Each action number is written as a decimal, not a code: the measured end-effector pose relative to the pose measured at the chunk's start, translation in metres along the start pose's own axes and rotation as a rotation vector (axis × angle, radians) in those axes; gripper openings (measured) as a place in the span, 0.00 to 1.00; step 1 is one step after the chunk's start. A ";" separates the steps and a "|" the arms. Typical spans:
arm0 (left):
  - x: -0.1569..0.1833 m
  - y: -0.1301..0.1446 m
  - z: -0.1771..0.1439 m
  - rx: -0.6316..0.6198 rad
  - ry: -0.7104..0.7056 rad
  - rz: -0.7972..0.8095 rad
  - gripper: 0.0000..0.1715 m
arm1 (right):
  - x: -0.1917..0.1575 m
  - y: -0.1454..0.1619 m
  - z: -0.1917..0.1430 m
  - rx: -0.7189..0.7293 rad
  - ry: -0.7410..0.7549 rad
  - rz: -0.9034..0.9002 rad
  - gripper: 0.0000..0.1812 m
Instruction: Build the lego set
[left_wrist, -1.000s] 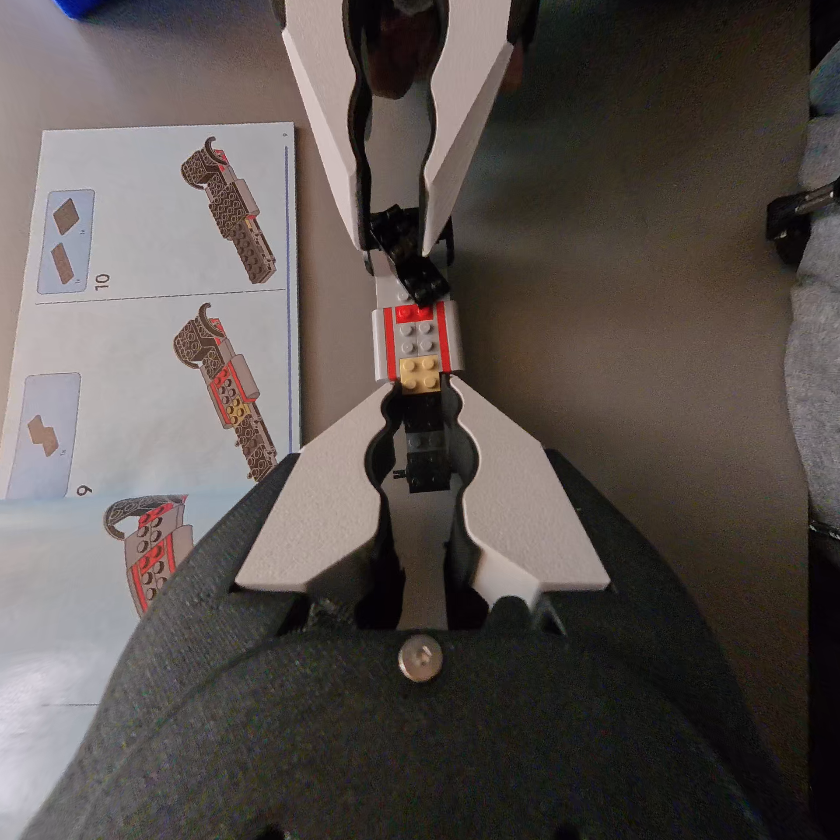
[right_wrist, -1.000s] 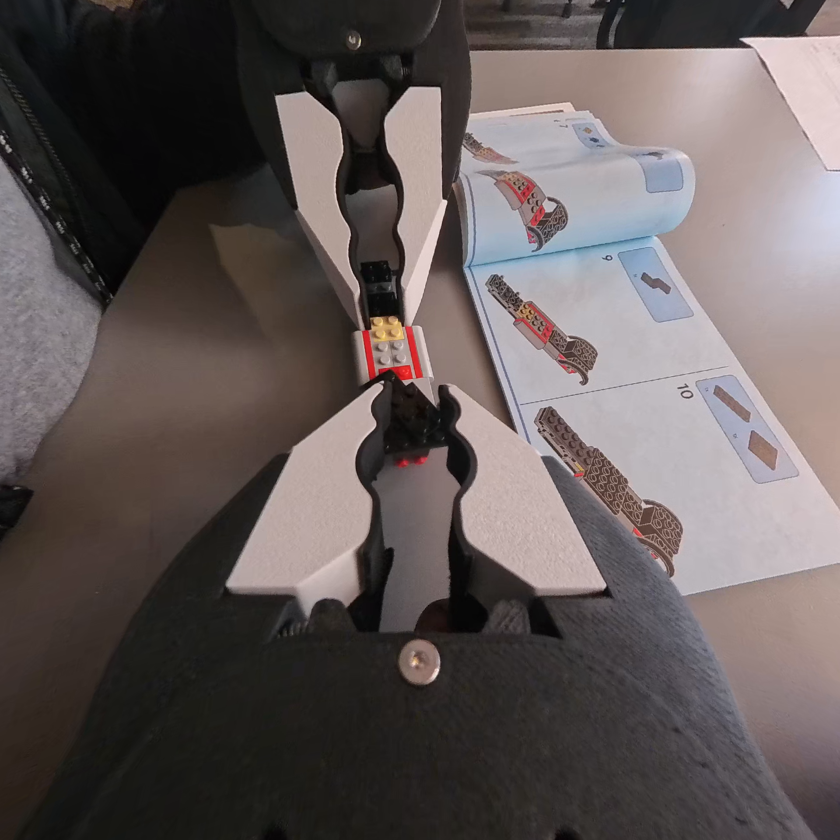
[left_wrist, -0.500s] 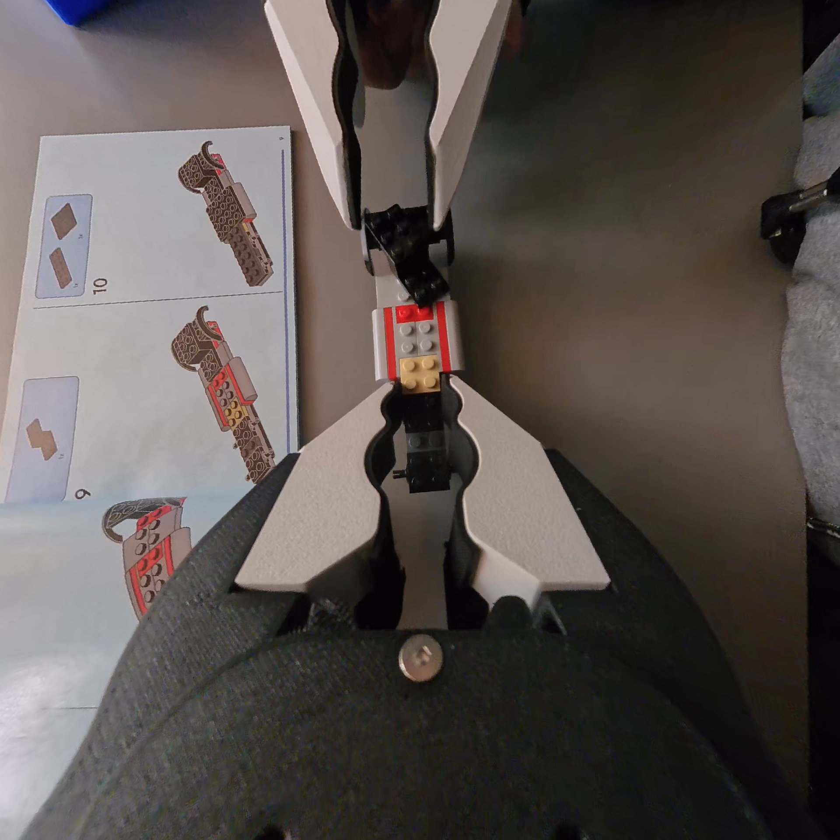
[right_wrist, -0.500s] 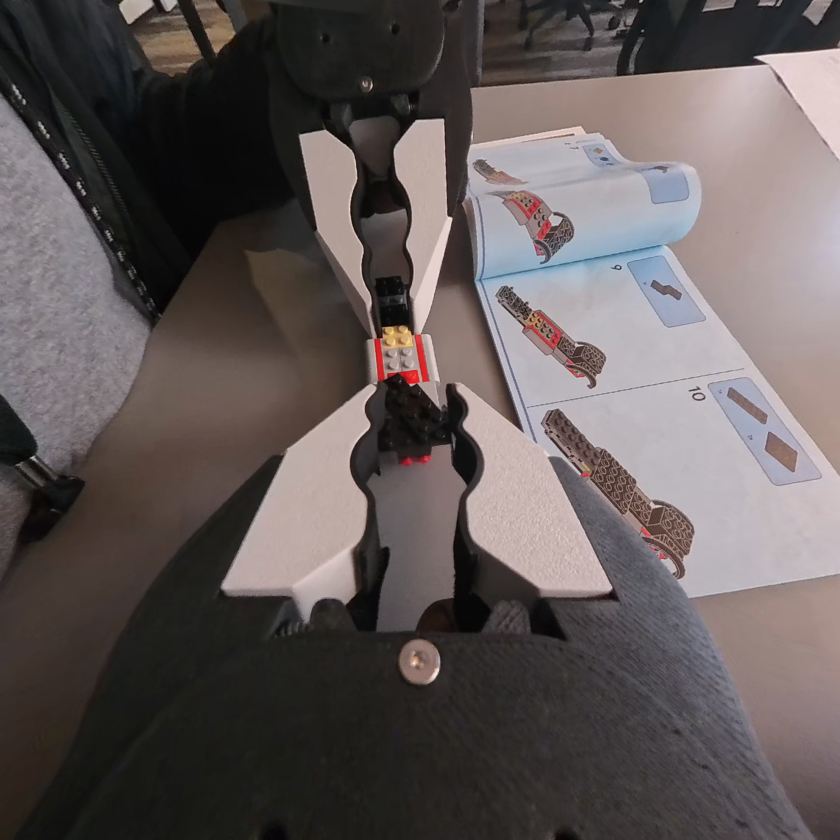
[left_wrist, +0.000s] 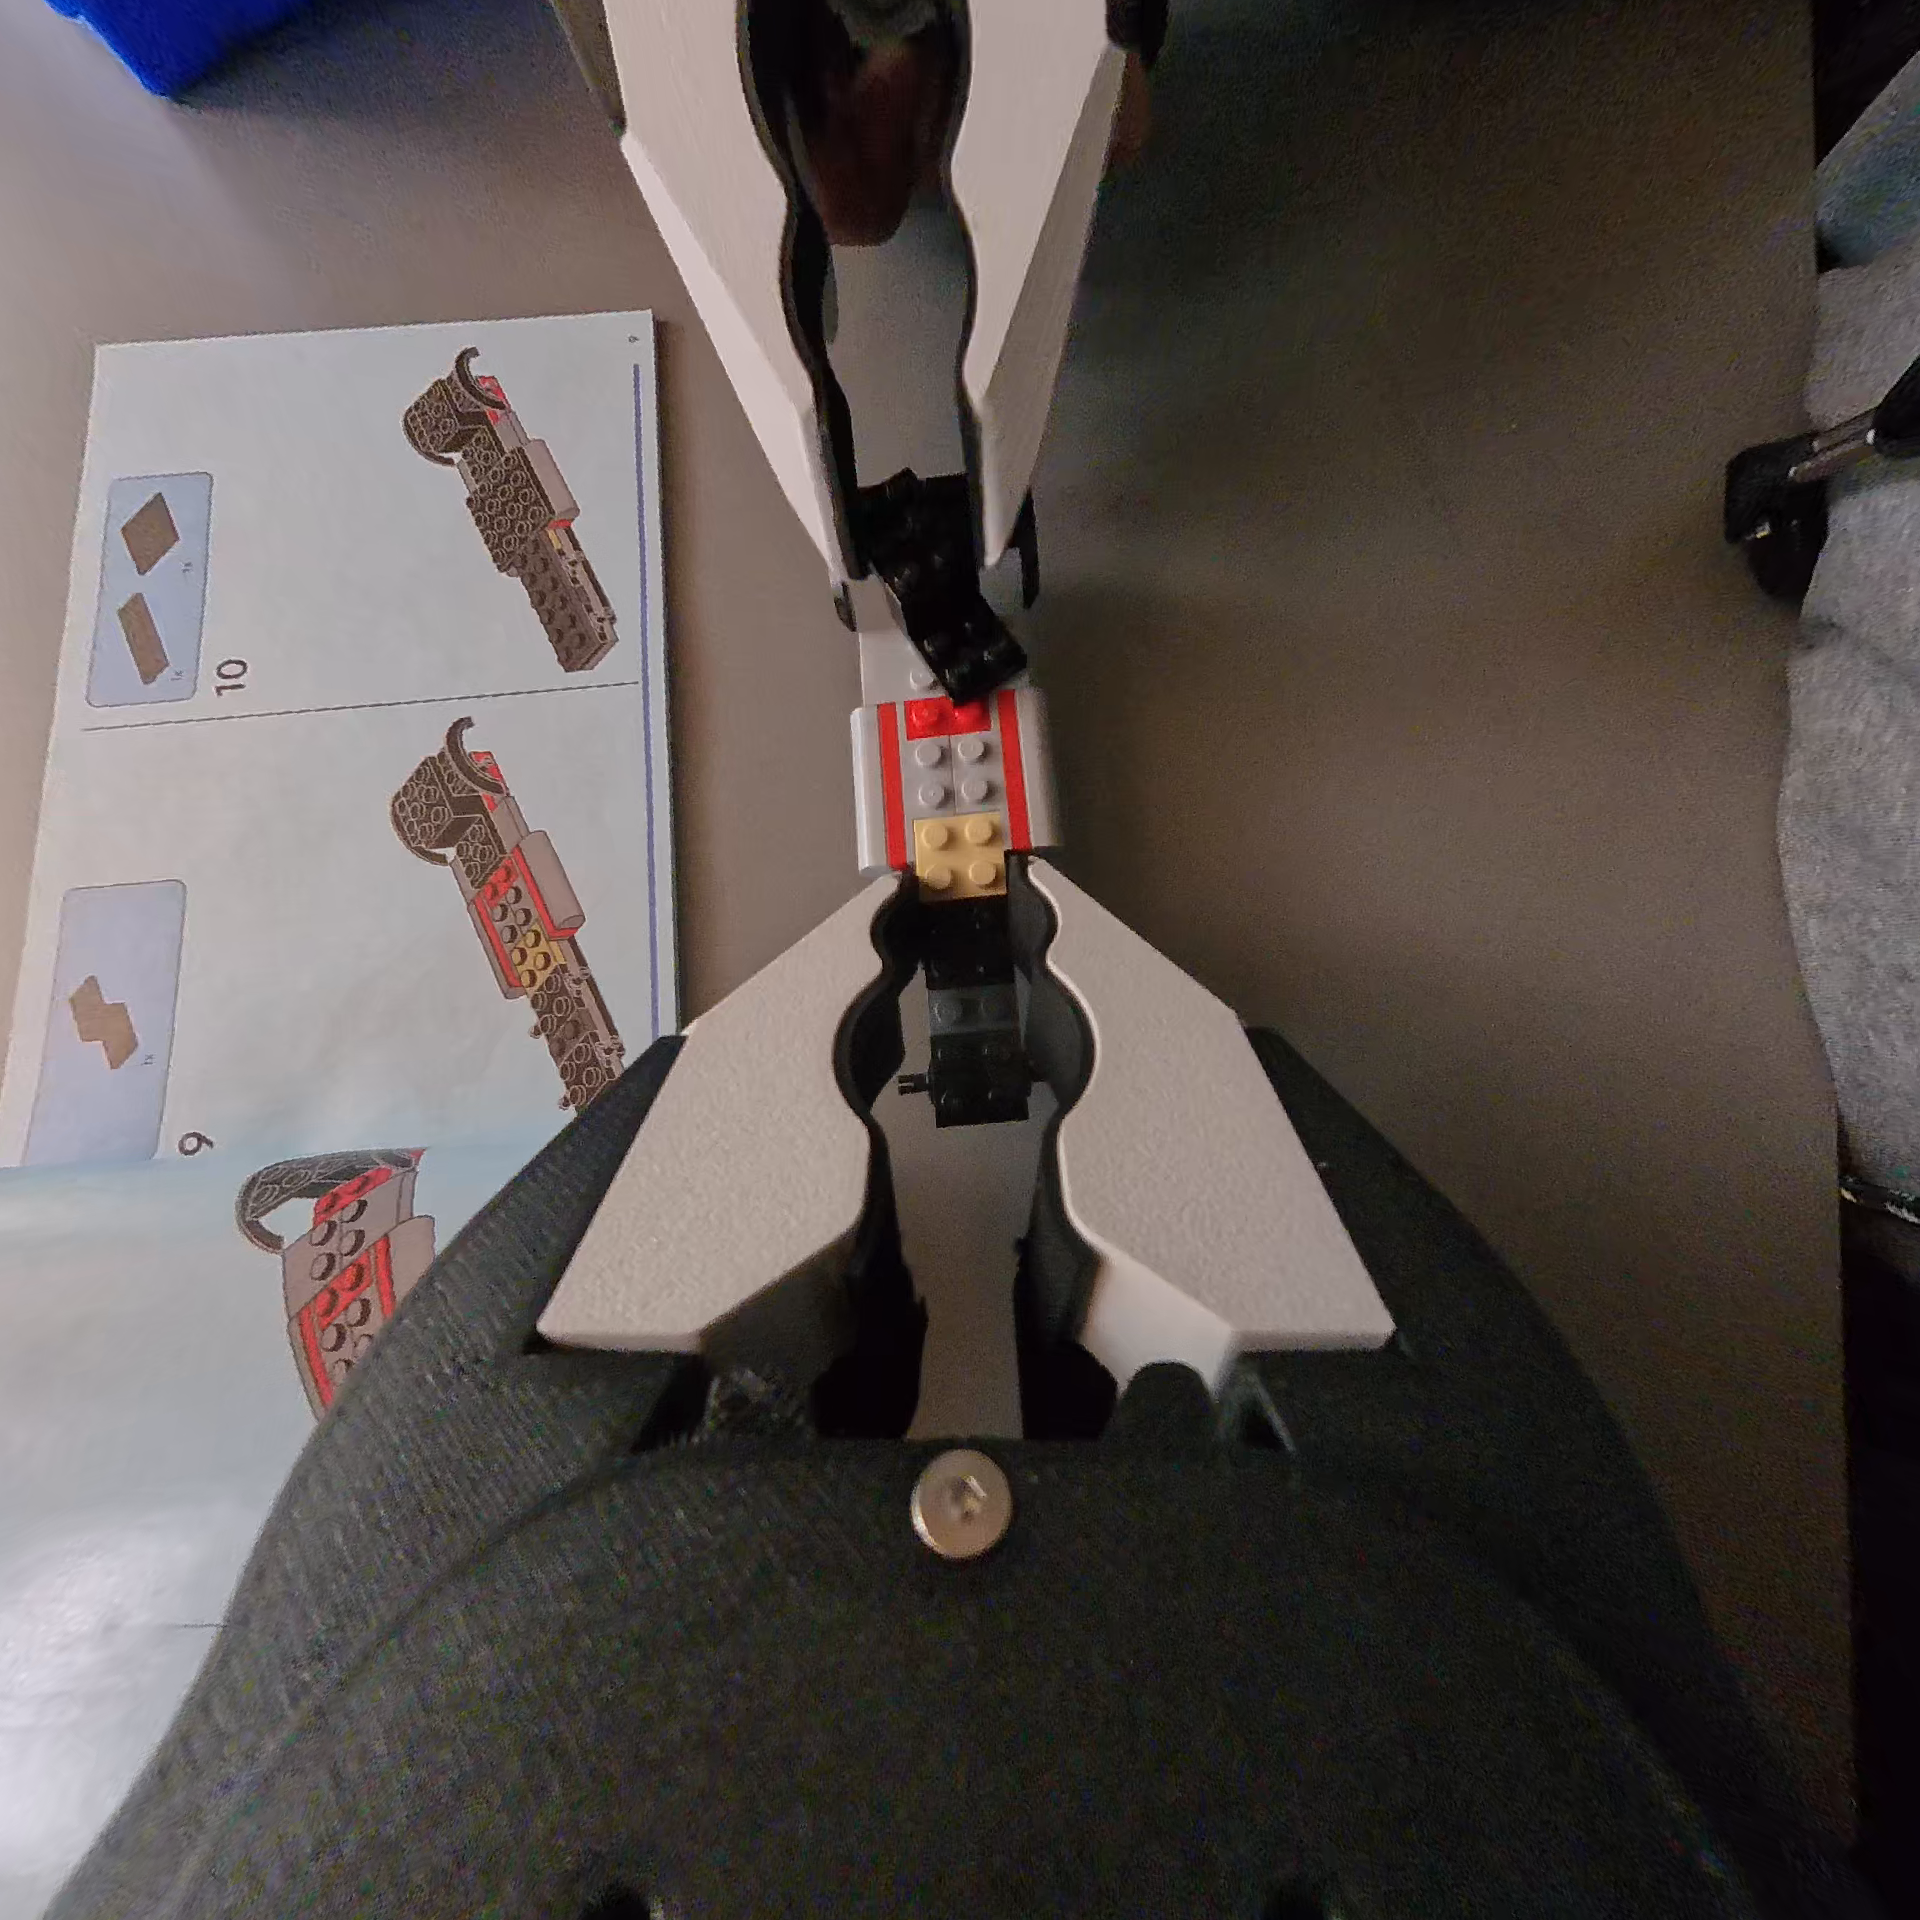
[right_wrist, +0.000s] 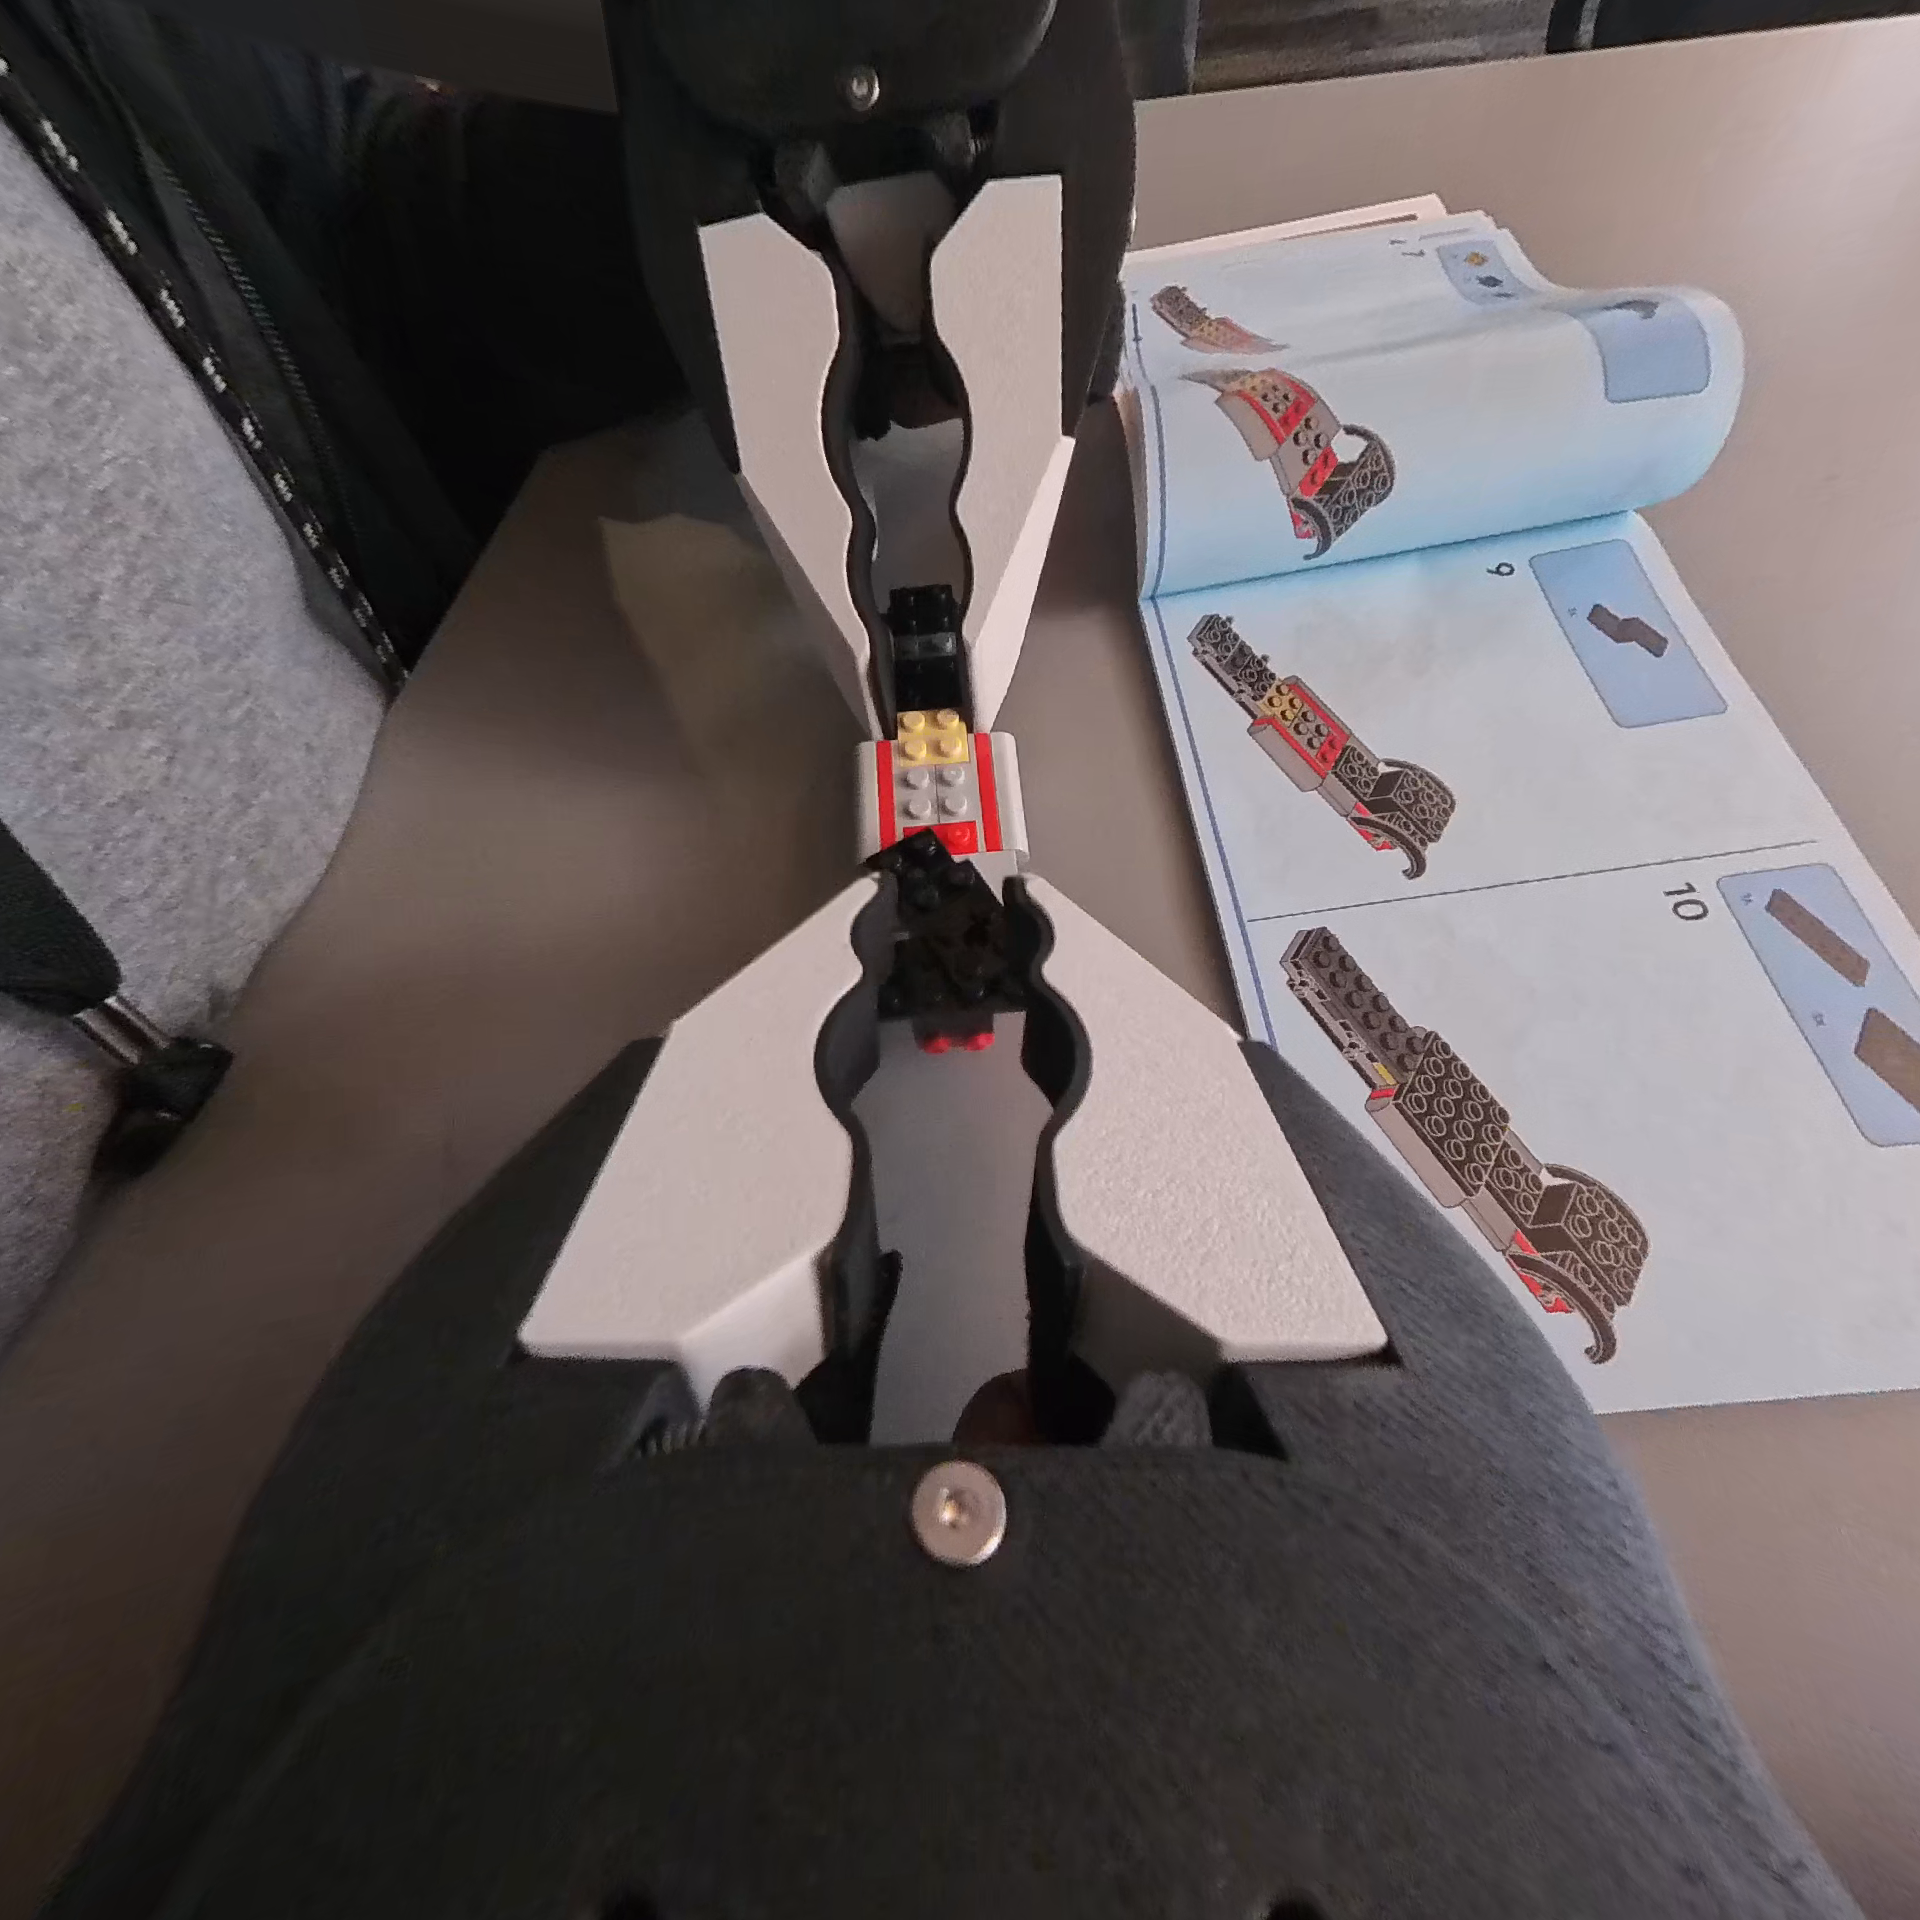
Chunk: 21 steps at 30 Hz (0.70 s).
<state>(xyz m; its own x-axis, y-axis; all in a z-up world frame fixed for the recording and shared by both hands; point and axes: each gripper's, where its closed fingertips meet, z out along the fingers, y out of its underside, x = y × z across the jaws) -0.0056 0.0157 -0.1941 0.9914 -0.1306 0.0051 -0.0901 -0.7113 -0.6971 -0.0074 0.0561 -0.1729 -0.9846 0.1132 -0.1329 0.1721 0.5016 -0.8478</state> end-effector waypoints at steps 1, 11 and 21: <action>-0.001 0.000 0.000 -0.002 -0.002 -0.001 0.09 | 0.000 0.000 0.000 -0.004 0.006 -0.002 0.13; -0.003 0.002 0.000 -0.005 -0.010 -0.011 0.09 | 0.004 0.007 0.002 -0.058 0.095 0.001 0.13; -0.005 0.001 0.000 0.002 -0.013 -0.012 0.09 | 0.005 0.007 0.000 -0.066 0.117 0.011 0.13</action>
<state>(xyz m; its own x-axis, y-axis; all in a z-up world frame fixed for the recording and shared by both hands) -0.0101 0.0155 -0.1954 0.9936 -0.1131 0.0047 -0.0777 -0.7113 -0.6986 -0.0110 0.0598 -0.1793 -0.9732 0.2164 -0.0775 0.1879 0.5543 -0.8108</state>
